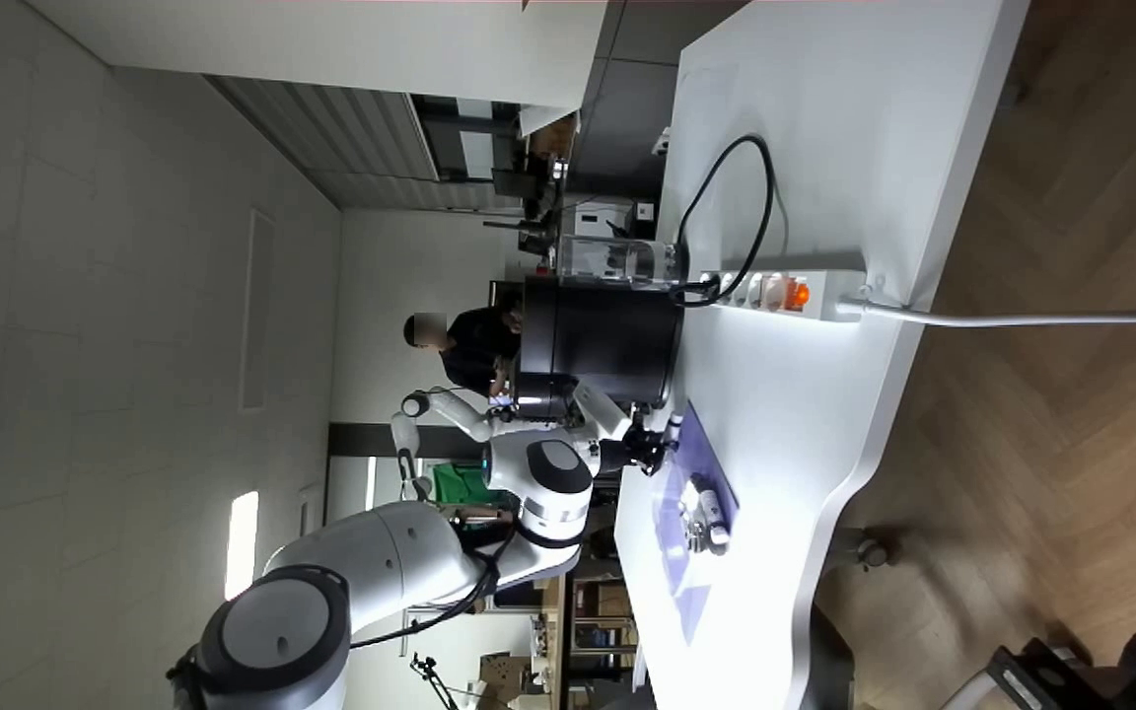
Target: Move a bottle from the container to the mat
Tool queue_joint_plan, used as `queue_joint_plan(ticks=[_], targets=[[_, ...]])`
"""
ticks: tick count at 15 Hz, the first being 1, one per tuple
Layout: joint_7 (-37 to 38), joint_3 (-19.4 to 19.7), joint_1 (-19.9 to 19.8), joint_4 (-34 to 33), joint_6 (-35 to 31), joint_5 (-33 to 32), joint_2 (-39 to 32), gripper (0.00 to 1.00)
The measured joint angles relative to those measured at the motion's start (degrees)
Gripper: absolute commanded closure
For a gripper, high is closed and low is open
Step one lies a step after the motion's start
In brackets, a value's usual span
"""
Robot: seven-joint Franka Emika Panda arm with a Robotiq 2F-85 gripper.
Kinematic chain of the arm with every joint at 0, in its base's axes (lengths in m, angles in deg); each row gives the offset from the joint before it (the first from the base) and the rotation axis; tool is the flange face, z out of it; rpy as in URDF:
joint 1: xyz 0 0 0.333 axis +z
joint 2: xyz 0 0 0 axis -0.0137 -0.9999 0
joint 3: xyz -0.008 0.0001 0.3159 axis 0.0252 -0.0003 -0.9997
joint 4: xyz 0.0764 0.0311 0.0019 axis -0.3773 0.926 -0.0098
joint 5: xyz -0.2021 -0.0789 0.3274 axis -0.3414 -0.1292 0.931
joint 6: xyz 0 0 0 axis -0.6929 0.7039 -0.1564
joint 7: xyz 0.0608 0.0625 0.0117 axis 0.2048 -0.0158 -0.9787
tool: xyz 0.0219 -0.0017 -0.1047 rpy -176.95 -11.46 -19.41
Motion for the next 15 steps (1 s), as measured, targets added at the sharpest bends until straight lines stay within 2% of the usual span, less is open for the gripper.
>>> queue_joint_plan(ticks=[1,2,3,9,10,15], targets=[[0.02,-0.18,0.00,-0.64,0.97,0.76,-0.30,0.93],[0.02,-0.41,-0.03,-1.19,2.01,1.38,-0.50,0.60],[0.02,-0.62,-0.03,-1.71,3.15,2.11,-0.58,0.47],[-0.02,-1.97,0.03,-5.43,11.84,5.66,-0.42,0.07],[-0.02,-2.01,0.20,-5.88,12.47,5.85,-0.18,0.02],[0.17,-1.77,2.12,-6.46,15.95,6.29,3.63,0.00]])
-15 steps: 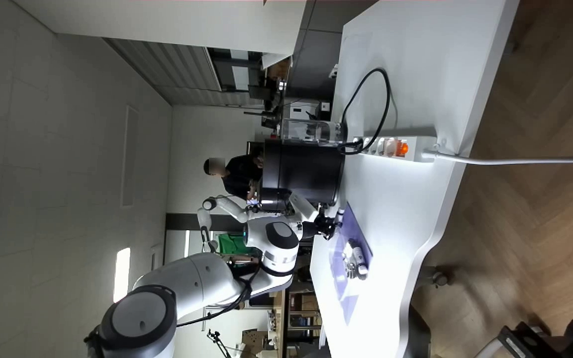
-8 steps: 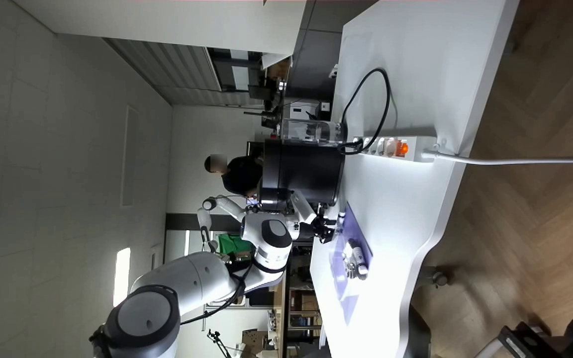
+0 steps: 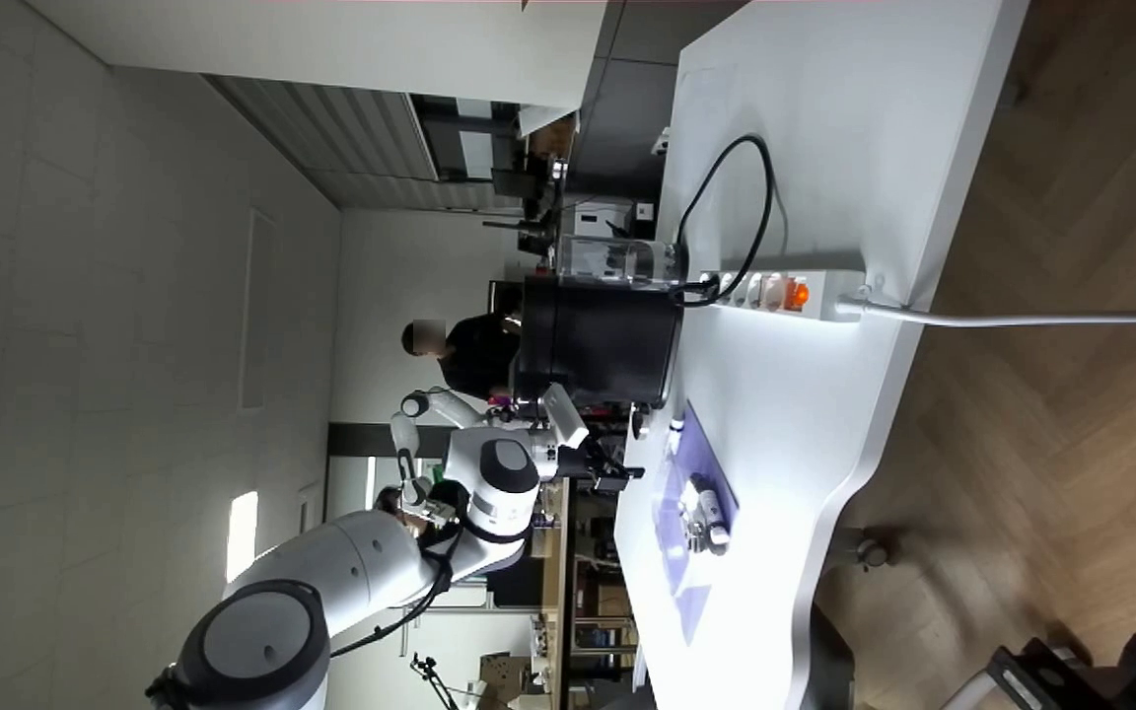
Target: Move a bottle from the container to the mat
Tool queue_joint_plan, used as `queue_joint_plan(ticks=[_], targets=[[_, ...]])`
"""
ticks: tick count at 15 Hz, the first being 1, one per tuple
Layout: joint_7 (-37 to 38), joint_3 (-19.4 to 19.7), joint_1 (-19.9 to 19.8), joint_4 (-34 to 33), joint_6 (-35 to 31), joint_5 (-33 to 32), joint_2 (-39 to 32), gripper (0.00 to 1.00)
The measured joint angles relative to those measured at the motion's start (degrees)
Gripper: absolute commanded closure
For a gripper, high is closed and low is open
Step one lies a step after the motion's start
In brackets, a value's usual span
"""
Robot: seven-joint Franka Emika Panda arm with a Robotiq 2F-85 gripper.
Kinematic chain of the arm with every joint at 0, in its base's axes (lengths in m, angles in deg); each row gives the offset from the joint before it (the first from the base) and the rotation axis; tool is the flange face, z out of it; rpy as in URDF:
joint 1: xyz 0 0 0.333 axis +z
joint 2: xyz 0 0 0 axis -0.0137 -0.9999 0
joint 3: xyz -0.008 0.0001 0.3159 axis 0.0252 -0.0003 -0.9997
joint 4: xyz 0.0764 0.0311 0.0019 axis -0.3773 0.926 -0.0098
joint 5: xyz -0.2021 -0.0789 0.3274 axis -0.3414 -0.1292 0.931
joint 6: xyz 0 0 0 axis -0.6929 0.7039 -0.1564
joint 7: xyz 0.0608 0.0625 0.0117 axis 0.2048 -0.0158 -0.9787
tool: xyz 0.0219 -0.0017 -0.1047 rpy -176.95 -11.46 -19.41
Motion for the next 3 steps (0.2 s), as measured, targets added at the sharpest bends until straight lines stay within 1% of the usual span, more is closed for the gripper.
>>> queue_joint_plan(ticks=[3], targets=[[0.62,0.66,1.23,0.23,2.20,0.06,2.37,0.00]])
